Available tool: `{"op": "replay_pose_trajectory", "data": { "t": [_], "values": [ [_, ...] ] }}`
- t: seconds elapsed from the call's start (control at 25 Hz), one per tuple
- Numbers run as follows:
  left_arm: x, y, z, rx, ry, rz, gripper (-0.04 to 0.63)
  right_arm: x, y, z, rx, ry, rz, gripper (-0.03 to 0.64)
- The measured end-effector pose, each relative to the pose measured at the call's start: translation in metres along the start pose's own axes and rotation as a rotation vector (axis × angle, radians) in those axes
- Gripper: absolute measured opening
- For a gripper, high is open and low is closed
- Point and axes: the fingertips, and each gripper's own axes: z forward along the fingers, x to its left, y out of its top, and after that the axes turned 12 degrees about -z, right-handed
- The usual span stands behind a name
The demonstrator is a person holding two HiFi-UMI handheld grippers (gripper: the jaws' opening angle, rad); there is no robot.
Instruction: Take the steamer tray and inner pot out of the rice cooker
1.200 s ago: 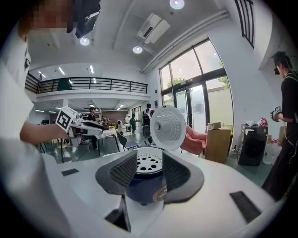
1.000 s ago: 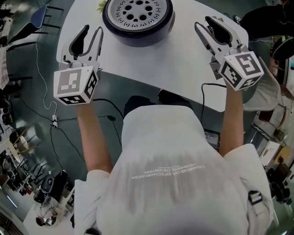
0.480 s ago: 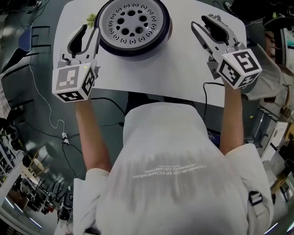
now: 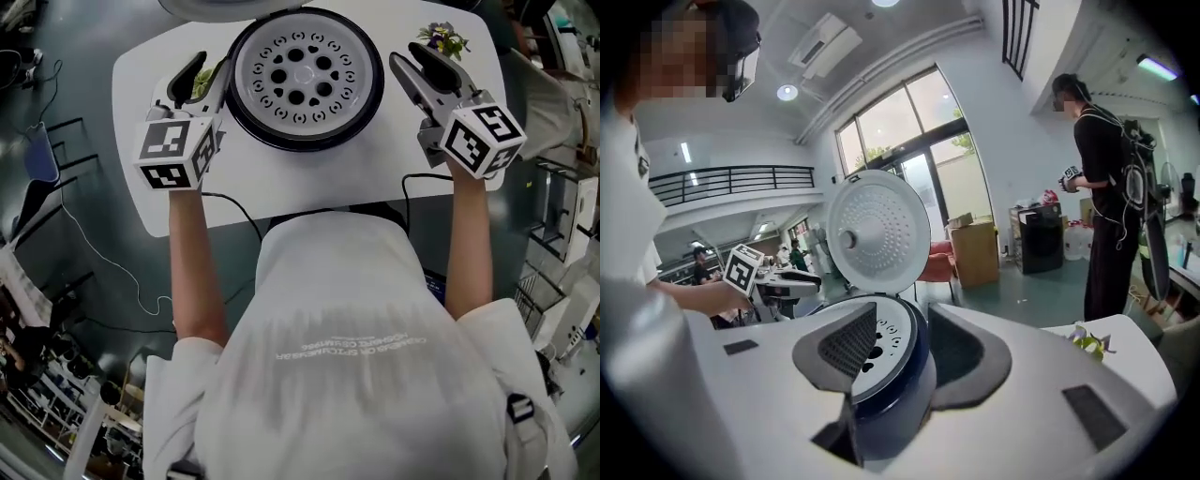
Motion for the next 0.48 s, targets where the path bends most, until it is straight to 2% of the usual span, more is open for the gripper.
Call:
{"op": "replay_pose_trajectory", "data": {
  "t": [0.2,0.48],
  "values": [
    [-0.003,-0.005,0.019,0.032,-0.069,0.003,0.156,0.003,-0.010,0.000,0.025,-0.050,0.023,0.170],
    [-0.021,-0.017,0.027,0.082,-0.101,-0.022,0.167,0.005,-0.005,0.006,0.017,-0.028,0.014,0.170]
  ]
}}
